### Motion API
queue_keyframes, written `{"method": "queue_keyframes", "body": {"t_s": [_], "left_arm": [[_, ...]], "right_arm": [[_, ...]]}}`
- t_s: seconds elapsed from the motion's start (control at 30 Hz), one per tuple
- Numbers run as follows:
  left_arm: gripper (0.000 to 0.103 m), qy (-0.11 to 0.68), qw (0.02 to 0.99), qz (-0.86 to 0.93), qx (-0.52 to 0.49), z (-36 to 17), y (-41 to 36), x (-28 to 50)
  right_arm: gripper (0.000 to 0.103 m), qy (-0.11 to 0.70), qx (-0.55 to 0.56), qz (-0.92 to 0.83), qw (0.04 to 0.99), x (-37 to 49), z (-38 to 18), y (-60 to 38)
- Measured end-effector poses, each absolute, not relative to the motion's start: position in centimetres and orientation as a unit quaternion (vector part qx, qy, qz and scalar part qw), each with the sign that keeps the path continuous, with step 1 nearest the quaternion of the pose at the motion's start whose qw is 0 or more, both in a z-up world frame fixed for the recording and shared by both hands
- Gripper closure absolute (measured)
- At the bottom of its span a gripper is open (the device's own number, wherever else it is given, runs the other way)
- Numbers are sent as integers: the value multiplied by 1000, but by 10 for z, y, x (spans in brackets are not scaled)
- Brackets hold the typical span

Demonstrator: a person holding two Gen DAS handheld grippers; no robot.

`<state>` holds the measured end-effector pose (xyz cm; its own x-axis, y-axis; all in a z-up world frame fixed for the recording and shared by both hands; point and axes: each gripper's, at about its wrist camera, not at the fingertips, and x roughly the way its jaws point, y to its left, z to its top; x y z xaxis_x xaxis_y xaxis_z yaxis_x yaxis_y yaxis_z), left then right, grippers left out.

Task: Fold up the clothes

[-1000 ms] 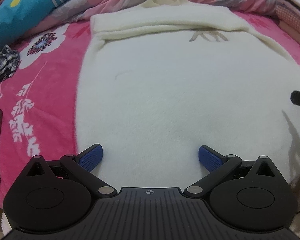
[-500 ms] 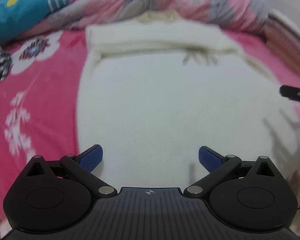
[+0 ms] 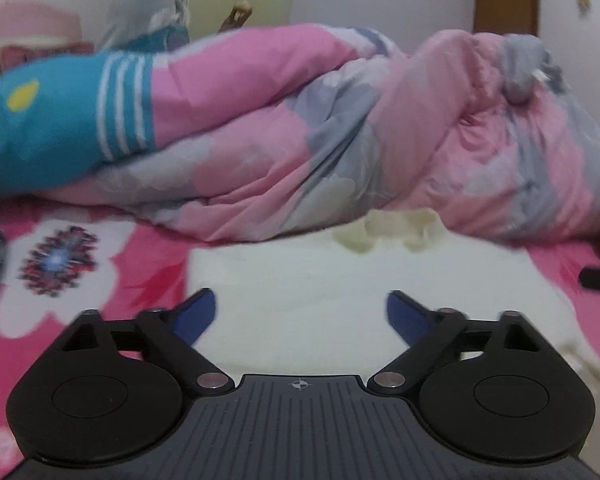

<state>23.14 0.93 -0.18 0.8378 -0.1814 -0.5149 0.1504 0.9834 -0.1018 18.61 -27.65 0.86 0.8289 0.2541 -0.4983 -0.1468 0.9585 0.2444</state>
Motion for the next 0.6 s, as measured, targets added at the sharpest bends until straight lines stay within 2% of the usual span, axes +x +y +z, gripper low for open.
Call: {"method": "queue_keyframes", "body": {"t_s": [0.03,0.1,0.2,0.27,0.4,0.6], "left_arm": [[35,278,956,-86,-37,-8,8,244],[41,292,951,-83,-53,-23,5,269],[44,323,943,-50,-57,-60,10,292],[44,294,953,-60,-44,-69,11,283],[38,280,957,-69,-36,-70,11,277],[34,274,957,-80,-43,-62,15,274]], "right_arm": [[64,279,100,100,950,201,2,-278],[65,296,77,72,949,224,-25,-282],[66,329,27,42,943,244,-67,-284],[66,325,3,51,944,243,-80,-285],[64,347,43,76,934,257,-46,-288],[63,317,45,114,940,338,-16,-257]]}}
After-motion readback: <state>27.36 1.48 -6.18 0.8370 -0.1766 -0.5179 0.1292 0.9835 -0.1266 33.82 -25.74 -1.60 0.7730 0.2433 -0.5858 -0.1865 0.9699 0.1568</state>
